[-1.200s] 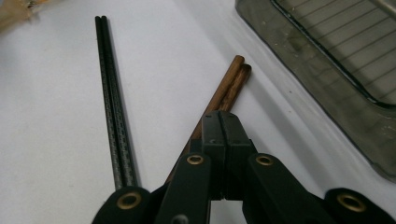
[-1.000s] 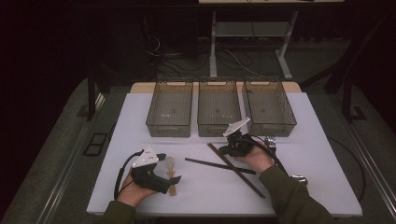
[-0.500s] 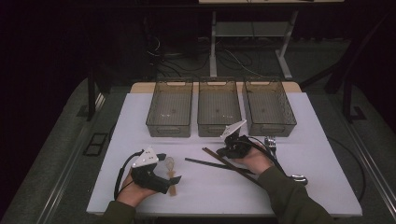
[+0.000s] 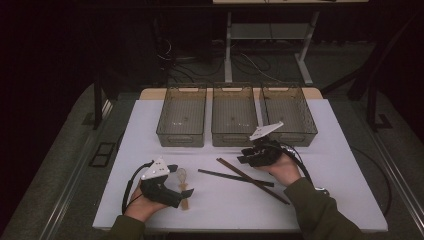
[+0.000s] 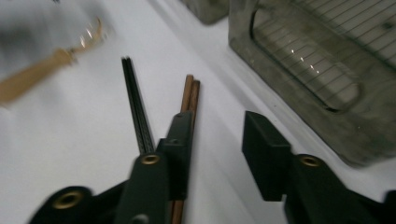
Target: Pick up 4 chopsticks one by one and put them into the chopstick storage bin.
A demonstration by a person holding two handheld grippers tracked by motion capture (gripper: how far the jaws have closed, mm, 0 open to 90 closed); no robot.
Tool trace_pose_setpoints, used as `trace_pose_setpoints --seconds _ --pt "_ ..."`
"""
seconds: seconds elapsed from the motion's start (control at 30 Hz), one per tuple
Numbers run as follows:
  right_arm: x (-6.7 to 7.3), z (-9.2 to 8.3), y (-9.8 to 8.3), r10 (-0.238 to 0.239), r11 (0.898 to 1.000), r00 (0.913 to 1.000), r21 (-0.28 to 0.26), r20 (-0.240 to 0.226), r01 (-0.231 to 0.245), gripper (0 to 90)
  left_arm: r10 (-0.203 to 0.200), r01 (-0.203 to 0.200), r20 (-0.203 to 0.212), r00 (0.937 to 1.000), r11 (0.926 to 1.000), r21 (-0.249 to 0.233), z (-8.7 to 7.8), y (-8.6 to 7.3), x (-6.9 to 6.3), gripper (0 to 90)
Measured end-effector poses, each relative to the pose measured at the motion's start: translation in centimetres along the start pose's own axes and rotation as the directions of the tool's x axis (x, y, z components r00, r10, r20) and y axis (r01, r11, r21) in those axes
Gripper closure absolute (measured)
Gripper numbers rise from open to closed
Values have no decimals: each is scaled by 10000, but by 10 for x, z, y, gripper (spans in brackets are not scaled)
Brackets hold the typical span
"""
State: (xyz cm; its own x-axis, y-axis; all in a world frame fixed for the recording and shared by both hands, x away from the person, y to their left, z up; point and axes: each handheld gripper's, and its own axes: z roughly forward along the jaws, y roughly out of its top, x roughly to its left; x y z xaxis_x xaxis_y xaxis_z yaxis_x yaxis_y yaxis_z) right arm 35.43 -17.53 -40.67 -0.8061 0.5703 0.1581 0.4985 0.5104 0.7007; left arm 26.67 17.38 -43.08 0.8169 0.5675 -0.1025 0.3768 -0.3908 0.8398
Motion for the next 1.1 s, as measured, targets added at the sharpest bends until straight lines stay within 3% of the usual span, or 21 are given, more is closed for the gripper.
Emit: trace_pose_setpoints --seconds 0.27,0.5,0.83,1.03,1.1 --pt "4 -31 -17 202 9984 9997 -528 162 -193 459 64 -64 -15 10000 10000 65 1 0 -1 0" --pt "9 -56 -39 297 9955 9995 -906 52 -291 480 79 -79 37 10000 9999 98 2 0 -2 0" --pt "17 -73 -69 488 9956 9988 -801 -42 -489 483 111 -111 32 9999 9999 118 2 0 -3 0" --pt "20 -78 -85 488 9965 9987 -670 -138 -496 547 101 -102 55 9999 9999 125 2 0 -3 0" --pt "21 -77 -91 503 9982 9984 -318 -245 -510 606 100 -101 43 9999 9999 124 2 0 -3 0"
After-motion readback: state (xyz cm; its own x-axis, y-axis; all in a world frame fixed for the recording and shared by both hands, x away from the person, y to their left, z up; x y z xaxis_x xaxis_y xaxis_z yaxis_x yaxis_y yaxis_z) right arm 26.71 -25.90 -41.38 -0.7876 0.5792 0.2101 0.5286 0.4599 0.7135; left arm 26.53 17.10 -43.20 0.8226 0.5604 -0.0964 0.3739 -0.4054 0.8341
